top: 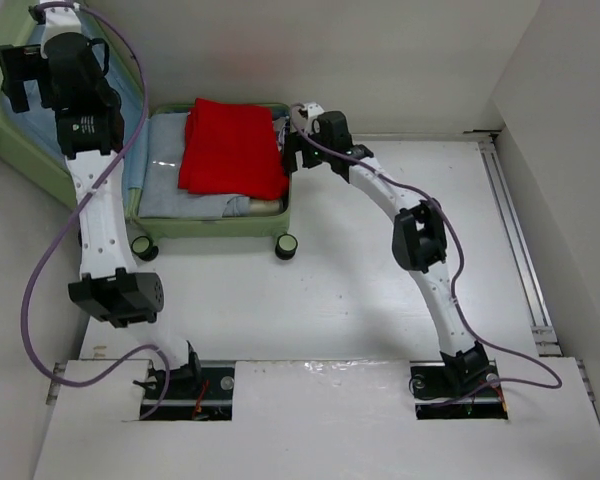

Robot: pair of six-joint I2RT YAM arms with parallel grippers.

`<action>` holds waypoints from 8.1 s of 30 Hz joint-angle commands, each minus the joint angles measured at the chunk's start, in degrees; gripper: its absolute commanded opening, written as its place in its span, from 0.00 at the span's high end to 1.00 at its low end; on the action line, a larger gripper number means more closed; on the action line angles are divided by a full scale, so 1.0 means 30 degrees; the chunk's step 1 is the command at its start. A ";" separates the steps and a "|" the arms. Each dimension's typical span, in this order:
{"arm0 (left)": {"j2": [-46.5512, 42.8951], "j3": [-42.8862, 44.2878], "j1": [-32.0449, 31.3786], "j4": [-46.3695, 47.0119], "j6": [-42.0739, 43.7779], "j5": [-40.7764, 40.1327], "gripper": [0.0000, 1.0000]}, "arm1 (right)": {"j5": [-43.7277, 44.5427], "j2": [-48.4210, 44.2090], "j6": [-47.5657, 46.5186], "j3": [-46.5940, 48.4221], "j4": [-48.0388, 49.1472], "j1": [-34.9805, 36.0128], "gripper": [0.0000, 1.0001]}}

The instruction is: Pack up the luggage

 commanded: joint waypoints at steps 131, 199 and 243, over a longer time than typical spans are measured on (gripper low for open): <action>-0.7824 -2.0753 0.5915 0.0118 -0.0577 1.7102 0.64 | 0.6367 -1.0493 -0.0982 -0.9607 -0.3195 0.8129 0.03; -0.2730 -2.9894 1.3385 2.0795 0.3051 3.3969 0.42 | 0.7898 -1.1136 -0.0072 -1.1570 -0.1355 0.7780 1.00; 0.8202 -1.0848 1.0690 -1.4437 3.3662 3.7873 0.46 | 0.3560 -1.1283 -0.1422 -1.1069 -0.0210 0.5055 1.00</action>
